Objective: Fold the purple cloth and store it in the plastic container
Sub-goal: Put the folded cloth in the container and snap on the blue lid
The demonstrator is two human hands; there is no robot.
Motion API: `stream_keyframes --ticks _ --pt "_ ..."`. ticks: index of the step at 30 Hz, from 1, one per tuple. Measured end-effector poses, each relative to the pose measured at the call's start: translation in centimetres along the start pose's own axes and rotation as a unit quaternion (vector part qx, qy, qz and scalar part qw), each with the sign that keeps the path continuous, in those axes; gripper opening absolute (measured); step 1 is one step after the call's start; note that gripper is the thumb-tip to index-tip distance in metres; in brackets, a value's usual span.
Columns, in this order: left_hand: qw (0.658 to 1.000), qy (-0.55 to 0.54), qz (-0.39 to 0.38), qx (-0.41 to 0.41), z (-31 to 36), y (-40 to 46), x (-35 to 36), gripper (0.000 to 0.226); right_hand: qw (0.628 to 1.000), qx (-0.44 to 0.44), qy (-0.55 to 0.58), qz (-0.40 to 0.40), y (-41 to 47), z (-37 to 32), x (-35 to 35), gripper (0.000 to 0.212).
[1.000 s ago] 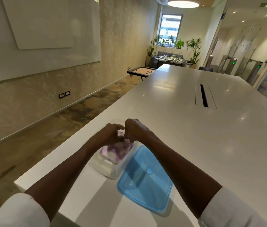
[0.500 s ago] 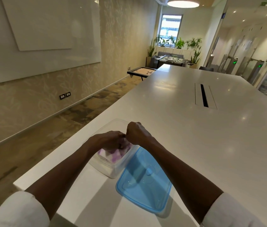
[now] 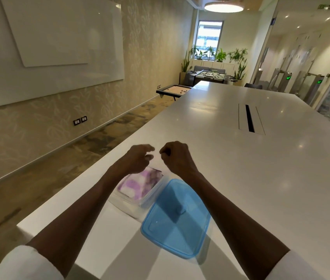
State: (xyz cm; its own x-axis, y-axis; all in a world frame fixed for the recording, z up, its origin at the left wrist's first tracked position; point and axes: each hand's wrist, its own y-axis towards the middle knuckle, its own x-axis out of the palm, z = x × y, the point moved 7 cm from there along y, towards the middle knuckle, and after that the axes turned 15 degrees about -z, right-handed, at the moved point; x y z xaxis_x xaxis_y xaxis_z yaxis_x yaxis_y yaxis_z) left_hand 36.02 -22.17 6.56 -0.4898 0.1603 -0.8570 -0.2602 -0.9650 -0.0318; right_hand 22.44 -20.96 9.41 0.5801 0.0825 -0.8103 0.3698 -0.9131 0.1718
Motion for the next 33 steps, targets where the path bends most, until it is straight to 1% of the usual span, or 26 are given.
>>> stream_keyframes --ticks 2,4,7,10,14,15,17,19,21,22,25,27,30,33 --pt "0.997 -0.041 0.060 0.033 1.9 -0.3 -0.7 0.030 0.999 0.009 0.013 0.041 -1.0 1.0 -1.7 0.019" --pt "0.991 -0.060 0.098 0.073 4.3 -0.8 -0.6 0.025 0.997 0.027 0.020 0.067 -2.2 2.3 -3.2 0.017" --pt "0.984 -0.081 0.108 0.117 7.7 -1.2 1.0 0.023 0.994 0.073 0.018 0.085 -4.0 5.0 -4.7 0.012" --pt "0.985 -0.092 0.071 0.123 9.7 -0.9 3.8 0.024 0.988 0.133 0.012 0.074 -6.0 8.2 -5.1 0.011" --pt "0.995 -0.051 -0.006 0.089 10.2 0.0 8.4 0.029 0.978 0.206 -0.032 0.029 -8.6 12.0 -4.2 0.009" --pt "0.996 -0.031 -0.026 0.078 10.2 0.2 9.5 0.032 0.974 0.223 -0.048 0.013 -9.3 12.9 -3.9 0.012" --pt "0.997 0.005 -0.053 0.049 9.5 0.2 11.1 0.040 0.965 0.245 -0.085 -0.026 -10.2 14.1 -2.7 0.027" --pt "0.997 0.029 -0.063 0.021 8.8 0.1 12.0 0.047 0.957 0.271 -0.086 -0.053 -11.1 15.2 -1.6 0.037" --pt "0.997 0.047 -0.067 0.007 8.4 -0.2 12.6 0.050 0.950 0.300 -0.055 -0.064 -11.9 16.0 -0.8 0.044" --pt "0.996 0.050 -0.068 0.006 8.2 -0.4 12.9 0.049 0.948 0.311 -0.032 -0.066 -12.3 16.3 -0.4 0.045" --pt "0.997 0.043 -0.064 -0.004 7.8 -0.9 13.8 0.046 0.938 0.335 0.045 -0.077 -12.8 16.8 0.7 0.035" --pt "0.998 0.039 -0.055 -0.008 7.6 -1.1 14.0 0.043 0.932 0.342 0.085 -0.087 -13.0 16.9 1.4 0.032" --pt "0.998 0.035 -0.046 -0.005 7.6 -1.4 14.1 0.039 0.925 0.339 0.152 -0.078 -13.2 17.2 1.8 0.027" --pt "0.999 0.036 -0.040 -0.005 7.5 -1.6 14.2 0.036 0.918 0.342 0.190 -0.066 -13.5 17.3 1.8 0.026"
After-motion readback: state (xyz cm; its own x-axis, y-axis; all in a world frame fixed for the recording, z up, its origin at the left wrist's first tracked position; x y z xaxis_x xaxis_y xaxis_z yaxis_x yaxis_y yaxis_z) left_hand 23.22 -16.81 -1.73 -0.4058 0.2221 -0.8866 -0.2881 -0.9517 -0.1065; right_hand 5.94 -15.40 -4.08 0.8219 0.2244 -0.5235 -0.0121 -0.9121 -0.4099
